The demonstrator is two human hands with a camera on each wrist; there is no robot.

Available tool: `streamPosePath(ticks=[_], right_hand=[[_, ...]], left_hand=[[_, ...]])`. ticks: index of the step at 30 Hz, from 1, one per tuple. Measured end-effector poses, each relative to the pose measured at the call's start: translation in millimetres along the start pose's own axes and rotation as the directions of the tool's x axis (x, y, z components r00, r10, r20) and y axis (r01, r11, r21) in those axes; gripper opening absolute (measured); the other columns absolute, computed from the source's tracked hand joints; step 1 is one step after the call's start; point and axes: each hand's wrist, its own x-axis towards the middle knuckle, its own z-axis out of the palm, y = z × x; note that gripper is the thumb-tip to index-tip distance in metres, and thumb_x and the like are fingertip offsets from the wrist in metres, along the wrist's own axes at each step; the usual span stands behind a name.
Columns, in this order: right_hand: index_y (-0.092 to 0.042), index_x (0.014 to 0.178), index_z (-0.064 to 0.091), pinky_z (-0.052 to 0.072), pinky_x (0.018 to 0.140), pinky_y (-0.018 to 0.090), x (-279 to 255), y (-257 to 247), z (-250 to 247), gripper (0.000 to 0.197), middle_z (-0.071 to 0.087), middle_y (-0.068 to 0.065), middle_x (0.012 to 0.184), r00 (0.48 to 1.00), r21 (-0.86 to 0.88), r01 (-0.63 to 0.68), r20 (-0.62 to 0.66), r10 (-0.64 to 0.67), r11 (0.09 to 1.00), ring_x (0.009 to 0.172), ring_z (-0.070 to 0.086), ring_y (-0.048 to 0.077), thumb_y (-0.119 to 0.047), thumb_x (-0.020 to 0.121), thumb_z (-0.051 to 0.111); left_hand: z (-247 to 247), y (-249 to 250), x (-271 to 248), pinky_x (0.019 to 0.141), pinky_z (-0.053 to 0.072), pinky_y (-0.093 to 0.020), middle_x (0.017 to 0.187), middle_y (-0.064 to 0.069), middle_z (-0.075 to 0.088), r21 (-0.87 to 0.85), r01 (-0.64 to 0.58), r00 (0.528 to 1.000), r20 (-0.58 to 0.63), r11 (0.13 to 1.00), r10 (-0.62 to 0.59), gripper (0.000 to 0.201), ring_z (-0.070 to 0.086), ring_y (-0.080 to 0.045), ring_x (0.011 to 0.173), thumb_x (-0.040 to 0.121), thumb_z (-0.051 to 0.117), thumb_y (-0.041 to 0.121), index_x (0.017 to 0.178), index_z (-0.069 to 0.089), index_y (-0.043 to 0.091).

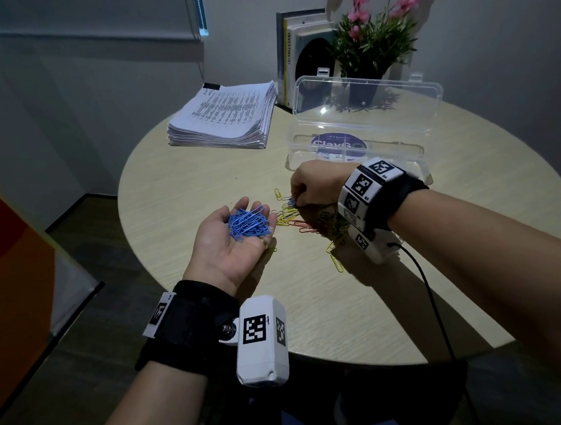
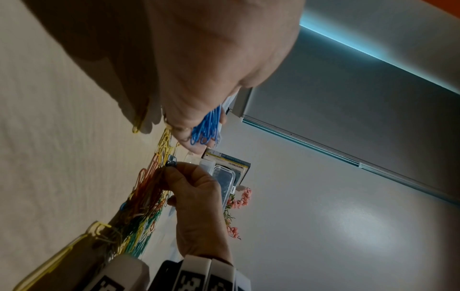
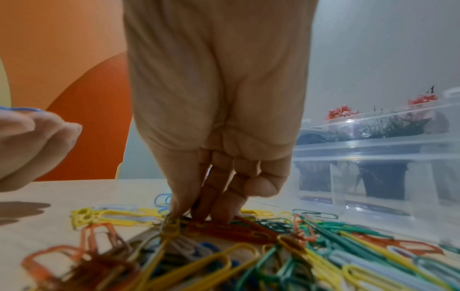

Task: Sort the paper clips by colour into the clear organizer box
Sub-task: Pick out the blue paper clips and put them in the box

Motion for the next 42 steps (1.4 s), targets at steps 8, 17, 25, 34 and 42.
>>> streamPosePath(ticks=[8,17,25,34,42], right_hand=[[-0.012,0.115,0.067,0.04,0.072,0.024,-0.2,-2.8,-1.4,0.027,0.064,0.006,0.116,0.999,-0.008,0.0,0.033,0.0,1.0,0.09,0.049,0.013,-0.019,0.089,0.064],[-0.008,0.114,0.065,0.04,0.072,0.025,2.0,-0.8,-0.4,0.027,0.065,0.008,0.112,0.996,0.002,-0.067,0.06,0.067,0.998,0.089,0.051,0.016,-0.019,0.091,0.059],[-0.009,0.116,0.062,0.044,0.076,0.026,-5.0,6.8,-4.3,0.027,0.062,0.009,0.113,0.997,0.036,-0.078,0.026,0.078,0.996,0.095,0.054,0.02,-0.02,0.094,0.053],[-0.003,0.1,0.071,0.048,0.057,0.008,-31.6,3.9,-30.7,0.015,0.068,0.001,0.079,0.991,0.46,0.103,-0.125,-0.051,0.882,0.065,0.06,0.004,-0.006,0.085,0.068],[-0.009,0.106,0.072,0.047,0.052,0.01,-51.6,-10.5,-32.4,0.02,0.069,-0.002,0.076,0.986,0.372,0.166,-0.089,-0.143,0.913,0.055,0.06,-0.004,-0.008,0.089,0.063]], left_hand=[[0.5,-0.7,1.1,0.084,0.045,-0.042,0.094,-0.019,0.056,0.002,-0.006,1.0,-0.005,1.0,0.006,0.04,0.057,-0.027,0.087,0.103,0.027,0.026,0.093,0.057,0.003],[-0.2,-2.6,1.0,0.074,0.047,-0.043,0.094,-0.019,0.057,0.001,-0.002,1.0,0.005,1.0,0.002,0.04,0.057,-0.027,0.088,0.103,0.027,0.026,0.092,0.058,0.002],[1.5,-5.3,1.2,0.083,0.045,-0.042,0.094,-0.019,0.057,0.012,0.005,1.0,-0.005,1.0,-0.005,0.04,0.057,-0.028,0.088,0.103,0.028,0.026,0.091,0.058,0.002],[9.7,-18.6,-0.3,0.092,0.042,-0.04,0.096,-0.019,0.057,0.079,0.035,0.999,-0.016,0.996,-0.033,0.04,0.055,-0.027,0.089,0.103,0.027,0.027,0.091,0.058,0.003],[19.3,-39.1,-3.1,0.076,0.045,-0.039,0.092,-0.018,0.056,0.094,0.066,0.997,0.034,0.993,-0.07,0.036,0.054,-0.025,0.08,0.102,0.028,0.024,0.092,0.055,0.003]])
